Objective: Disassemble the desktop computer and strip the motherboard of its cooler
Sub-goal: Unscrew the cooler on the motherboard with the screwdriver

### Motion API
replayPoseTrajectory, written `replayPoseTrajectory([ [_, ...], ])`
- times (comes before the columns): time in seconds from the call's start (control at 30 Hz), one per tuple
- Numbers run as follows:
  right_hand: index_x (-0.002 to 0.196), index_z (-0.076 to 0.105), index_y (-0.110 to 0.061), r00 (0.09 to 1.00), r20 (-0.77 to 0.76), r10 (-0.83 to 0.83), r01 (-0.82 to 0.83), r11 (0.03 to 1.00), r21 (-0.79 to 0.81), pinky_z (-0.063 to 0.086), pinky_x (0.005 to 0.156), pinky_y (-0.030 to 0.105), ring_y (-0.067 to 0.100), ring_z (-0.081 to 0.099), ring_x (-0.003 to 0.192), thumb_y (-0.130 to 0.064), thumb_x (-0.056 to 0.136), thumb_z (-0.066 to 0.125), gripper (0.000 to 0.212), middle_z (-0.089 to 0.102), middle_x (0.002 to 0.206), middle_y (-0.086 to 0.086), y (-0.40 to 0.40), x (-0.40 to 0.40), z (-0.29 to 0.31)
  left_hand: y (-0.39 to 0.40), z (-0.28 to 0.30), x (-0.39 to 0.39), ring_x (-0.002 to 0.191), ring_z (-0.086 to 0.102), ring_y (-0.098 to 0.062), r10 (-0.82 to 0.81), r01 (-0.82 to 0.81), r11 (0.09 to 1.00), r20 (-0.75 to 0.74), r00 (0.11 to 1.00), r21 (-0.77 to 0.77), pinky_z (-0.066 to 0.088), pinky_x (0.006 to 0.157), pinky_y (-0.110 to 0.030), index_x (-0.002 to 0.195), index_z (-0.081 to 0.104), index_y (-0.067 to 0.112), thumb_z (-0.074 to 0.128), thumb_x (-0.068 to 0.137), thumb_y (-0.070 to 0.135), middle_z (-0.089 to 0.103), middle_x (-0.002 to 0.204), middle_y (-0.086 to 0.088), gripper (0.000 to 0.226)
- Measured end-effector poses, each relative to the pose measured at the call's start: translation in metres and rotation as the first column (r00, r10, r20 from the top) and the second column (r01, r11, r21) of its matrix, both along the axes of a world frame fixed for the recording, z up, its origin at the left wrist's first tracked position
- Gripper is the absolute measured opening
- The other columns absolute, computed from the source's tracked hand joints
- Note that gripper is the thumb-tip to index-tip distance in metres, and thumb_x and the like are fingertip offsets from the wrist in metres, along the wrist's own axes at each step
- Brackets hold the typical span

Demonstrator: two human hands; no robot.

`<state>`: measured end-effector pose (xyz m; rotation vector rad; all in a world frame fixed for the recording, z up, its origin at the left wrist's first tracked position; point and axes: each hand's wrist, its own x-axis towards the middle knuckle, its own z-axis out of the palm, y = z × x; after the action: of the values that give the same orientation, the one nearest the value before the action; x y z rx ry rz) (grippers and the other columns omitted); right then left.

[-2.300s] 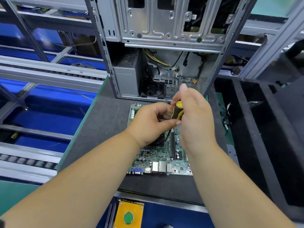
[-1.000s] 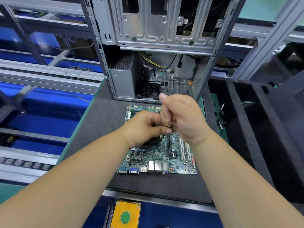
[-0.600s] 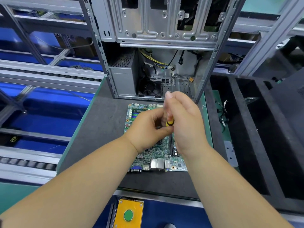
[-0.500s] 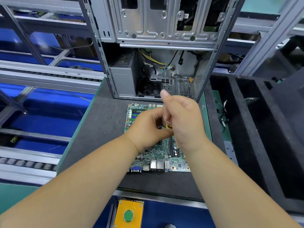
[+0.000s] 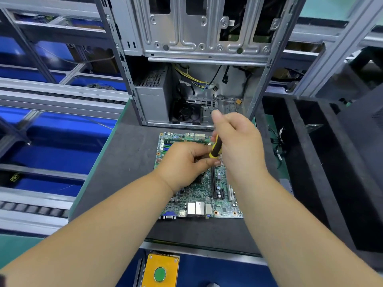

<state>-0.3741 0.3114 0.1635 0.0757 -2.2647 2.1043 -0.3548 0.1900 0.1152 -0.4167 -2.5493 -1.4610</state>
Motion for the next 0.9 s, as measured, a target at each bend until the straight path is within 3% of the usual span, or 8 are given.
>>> replayPoseTrajectory([
  [0.13,0.069,0.048,-0.018,0.985,0.059,-0.163,0.169,0.979,-0.114,0.033,0.060,0.026,0.008,0.039,0.060,-0.047,0.093,0.048,0.038,0.044,0.065,-0.004,-0.018,0.014,-0.005,0.008,-0.002,0.003,0.056,0.044,0.006,0.100,-0.102,0.995,-0.089,0.991,-0.013,0.030,0.053,-0.012,0.077,0.066,0.025,0.056,0.074,0.035,0.048,0.051,0.018,0.015],
  [0.3,0.050,0.032,-0.022,0.991,0.015,0.132,-0.127,0.974,-0.188,0.024,0.047,0.023,0.015,0.025,0.049,-0.035,0.094,0.051,0.049,0.029,0.049,-0.005,-0.011,0.002,-0.001,-0.006,0.006,0.001,0.066,0.061,-0.017,0.001,-0.003,1.000,0.175,0.985,0.008,0.051,0.065,-0.032,0.073,0.072,0.012,0.075,0.076,0.021,0.068,0.068,0.002,0.010],
  [0.43,0.047,0.032,-0.021,0.959,0.027,0.281,-0.280,0.960,-0.028,0.023,0.054,0.029,0.019,0.027,0.054,-0.047,0.089,0.050,0.052,0.030,0.053,0.005,-0.003,-0.009,0.007,-0.012,0.019,0.006,0.058,0.052,0.015,-0.208,0.153,0.962,0.246,0.947,0.226,0.037,0.061,0.000,0.081,0.062,0.024,0.058,0.092,-0.005,0.057,0.055,0.021,0.031],
  [0.5,0.052,0.031,-0.019,0.938,0.065,0.339,-0.341,0.940,0.012,0.022,0.058,0.034,0.024,0.026,0.062,-0.050,0.088,0.049,0.051,0.031,0.066,0.013,-0.001,-0.011,0.012,-0.009,0.021,0.007,0.061,0.054,0.018,-0.213,0.160,0.961,0.232,0.949,0.226,0.037,0.065,0.002,0.083,0.061,0.024,0.055,0.091,-0.010,0.058,0.065,0.005,0.035],
  [0.57,0.048,0.040,-0.021,0.925,0.086,0.371,-0.375,0.927,0.031,0.027,0.061,0.035,0.024,0.033,0.066,-0.050,0.088,0.048,0.050,0.040,0.074,0.013,0.000,-0.010,0.013,-0.008,0.019,0.007,0.062,0.053,0.018,-0.167,0.122,0.967,0.198,0.966,0.222,0.037,0.066,0.002,0.083,0.063,0.028,0.061,0.088,-0.008,0.061,0.080,0.005,0.036],
  [0.73,0.072,0.060,-0.017,0.988,0.010,0.157,-0.156,0.985,-0.071,0.040,0.060,0.029,0.011,0.050,0.071,-0.048,0.082,0.057,0.032,0.055,0.076,-0.003,-0.004,0.007,0.008,-0.007,0.008,0.006,0.068,0.057,0.014,-0.043,0.007,0.970,0.142,0.989,0.242,0.040,0.070,-0.004,0.089,0.069,0.031,0.069,0.085,0.000,0.065,0.065,0.019,0.030],
  [0.8,0.083,0.059,-0.019,0.992,0.021,0.121,-0.115,0.975,-0.190,0.042,0.065,0.029,0.008,0.051,0.075,-0.053,0.078,0.062,0.034,0.055,0.080,-0.005,-0.006,0.014,0.003,-0.006,0.007,0.003,0.070,0.059,0.011,-0.014,-0.023,0.969,0.149,0.989,0.246,0.042,0.070,-0.006,0.088,0.070,0.031,0.071,0.083,0.004,0.068,0.071,0.023,0.028],
  [0.9,0.072,0.047,-0.021,0.992,0.021,0.121,-0.115,0.979,-0.168,0.037,0.062,0.028,0.010,0.043,0.065,-0.059,0.076,0.059,0.039,0.042,0.065,-0.006,-0.007,0.020,-0.001,0.001,0.008,0.003,0.063,0.054,0.005,-0.021,-0.004,0.981,0.127,0.992,0.196,0.041,0.064,-0.009,0.076,0.064,0.030,0.071,0.073,0.010,0.062,0.064,0.021,0.021],
])
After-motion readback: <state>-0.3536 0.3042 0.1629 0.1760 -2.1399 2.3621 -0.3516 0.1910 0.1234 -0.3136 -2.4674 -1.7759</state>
